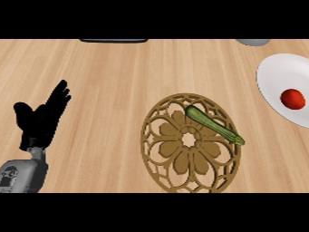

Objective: Pick the tomato from the placemat and place it in the plate

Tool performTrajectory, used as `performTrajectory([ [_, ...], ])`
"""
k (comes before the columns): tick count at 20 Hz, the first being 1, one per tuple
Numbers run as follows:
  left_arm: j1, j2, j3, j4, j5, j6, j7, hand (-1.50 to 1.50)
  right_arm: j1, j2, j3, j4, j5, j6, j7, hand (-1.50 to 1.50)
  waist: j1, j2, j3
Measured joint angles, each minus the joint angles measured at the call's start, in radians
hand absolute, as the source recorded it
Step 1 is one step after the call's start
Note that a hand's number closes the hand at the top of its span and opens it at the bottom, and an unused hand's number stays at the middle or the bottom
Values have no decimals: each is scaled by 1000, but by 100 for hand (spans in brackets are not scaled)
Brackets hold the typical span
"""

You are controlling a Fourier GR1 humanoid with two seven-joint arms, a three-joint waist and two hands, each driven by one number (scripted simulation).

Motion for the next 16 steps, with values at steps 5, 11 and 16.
performTrajectory([
  [5, -5, 2, 2, -1, 2, -5, 0, 0, 1, -34, -6, 5, -37, 69, 55, -150, 8, 6, 2],
  [11, -10, -8, -4, -3, -1, -3, 0, 0, 29, -62, -12, -17, -78, 86, 69, -150, 11, 10, 4],
  [16, -7, -2, -1, -11, 4, -11, 3, 0, 55, -87, -14, -32, -107, 94, 82, -150, 17, 12, 6],
])
